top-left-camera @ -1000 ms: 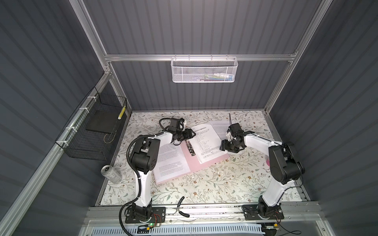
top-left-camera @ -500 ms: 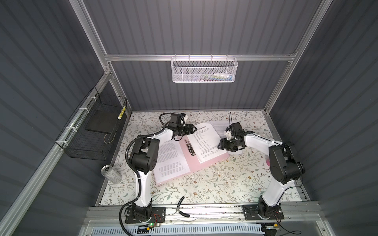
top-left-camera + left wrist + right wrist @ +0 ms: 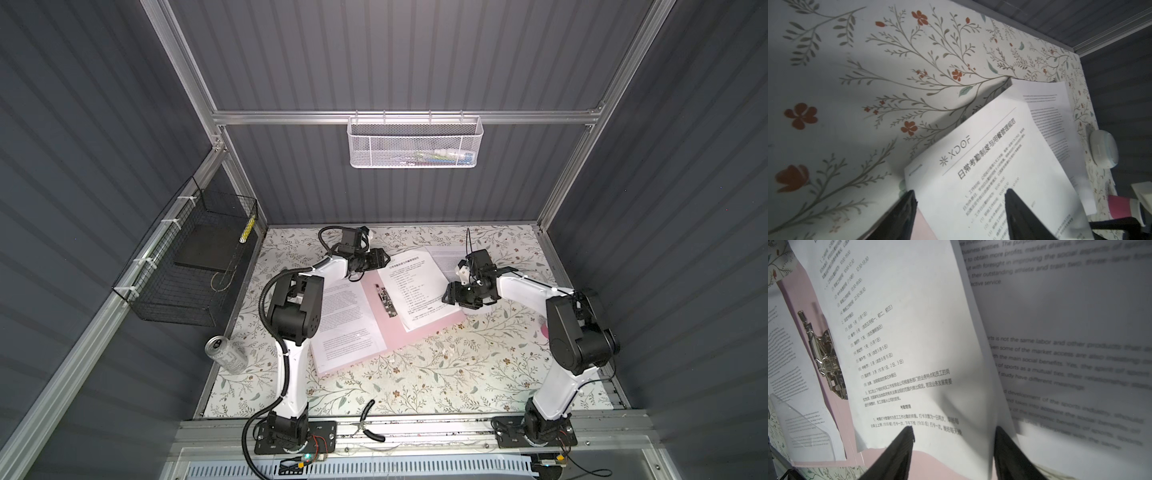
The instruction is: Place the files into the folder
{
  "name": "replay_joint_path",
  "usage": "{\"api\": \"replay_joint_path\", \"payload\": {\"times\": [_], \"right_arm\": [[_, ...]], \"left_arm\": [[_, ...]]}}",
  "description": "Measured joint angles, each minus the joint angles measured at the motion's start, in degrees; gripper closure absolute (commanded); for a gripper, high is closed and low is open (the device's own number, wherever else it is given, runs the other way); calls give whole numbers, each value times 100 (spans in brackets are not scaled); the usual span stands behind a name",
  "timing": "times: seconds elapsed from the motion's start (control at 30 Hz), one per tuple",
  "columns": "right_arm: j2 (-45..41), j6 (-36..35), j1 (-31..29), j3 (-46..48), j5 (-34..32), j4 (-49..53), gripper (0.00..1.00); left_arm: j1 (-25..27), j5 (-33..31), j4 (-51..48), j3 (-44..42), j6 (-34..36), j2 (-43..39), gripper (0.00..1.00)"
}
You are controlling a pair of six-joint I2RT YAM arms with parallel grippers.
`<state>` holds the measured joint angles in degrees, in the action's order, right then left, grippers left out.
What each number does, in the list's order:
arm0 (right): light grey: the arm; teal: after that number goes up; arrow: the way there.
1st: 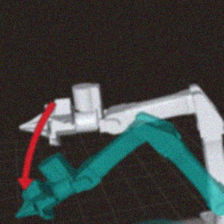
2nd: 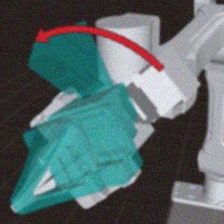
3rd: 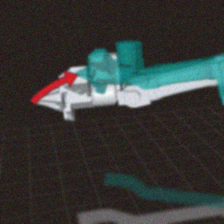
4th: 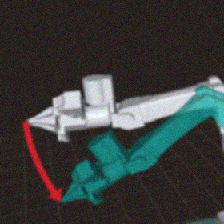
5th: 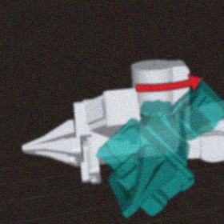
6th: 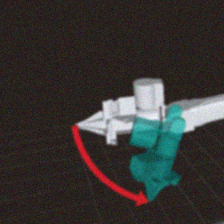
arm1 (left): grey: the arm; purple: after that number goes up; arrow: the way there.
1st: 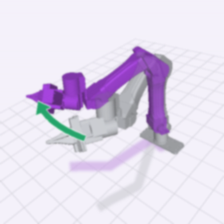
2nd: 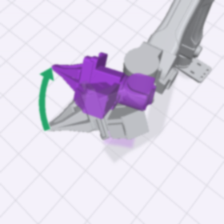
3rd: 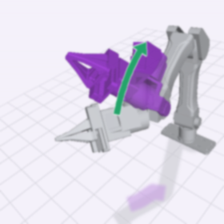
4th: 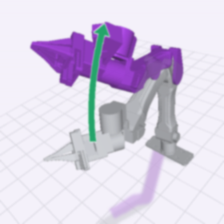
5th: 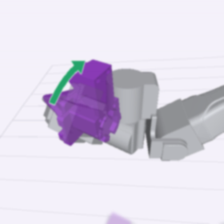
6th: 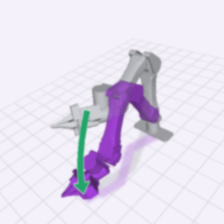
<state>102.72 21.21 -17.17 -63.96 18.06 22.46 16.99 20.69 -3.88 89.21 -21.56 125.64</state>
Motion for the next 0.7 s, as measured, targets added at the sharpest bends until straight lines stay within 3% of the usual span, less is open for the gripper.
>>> {"api": "replay_joint_path", "payload": {"times": [0.57,0.7], "right_arm": [[-61,28,0,96,214,-15,38],[-61,33,0,105,232,-50,38]], "left_arm": [[-129,122,328,236,11,544,63],[-129,208,435,267,-68,619,74]]}}
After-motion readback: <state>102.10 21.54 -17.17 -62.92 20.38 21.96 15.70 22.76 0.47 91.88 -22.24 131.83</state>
